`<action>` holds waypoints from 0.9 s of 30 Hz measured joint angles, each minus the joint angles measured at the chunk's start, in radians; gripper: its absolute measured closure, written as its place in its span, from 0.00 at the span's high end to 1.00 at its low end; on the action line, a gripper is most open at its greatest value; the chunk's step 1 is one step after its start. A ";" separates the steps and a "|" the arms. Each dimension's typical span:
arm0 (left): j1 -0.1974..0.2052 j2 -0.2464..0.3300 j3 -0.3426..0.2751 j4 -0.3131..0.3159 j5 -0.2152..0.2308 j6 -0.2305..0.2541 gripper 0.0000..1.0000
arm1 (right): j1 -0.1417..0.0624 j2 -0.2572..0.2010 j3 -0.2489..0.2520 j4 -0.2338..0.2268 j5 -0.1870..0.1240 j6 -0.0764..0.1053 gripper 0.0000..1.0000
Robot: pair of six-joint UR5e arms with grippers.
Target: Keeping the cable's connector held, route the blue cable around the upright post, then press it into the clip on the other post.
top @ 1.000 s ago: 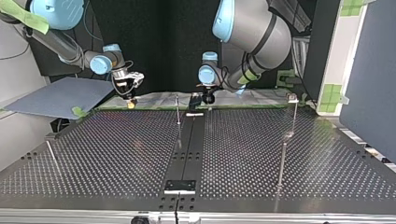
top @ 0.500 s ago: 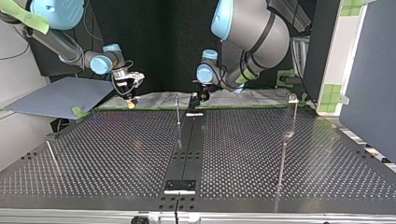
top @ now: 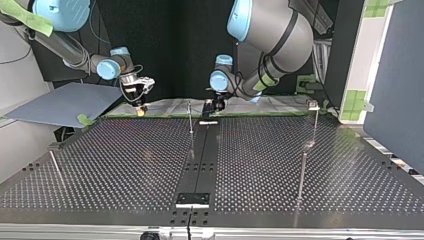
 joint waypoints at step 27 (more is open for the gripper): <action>-0.038 0.247 -0.211 -0.116 -0.118 0.080 0.00 | 0.000 0.001 0.000 0.000 0.001 0.000 0.00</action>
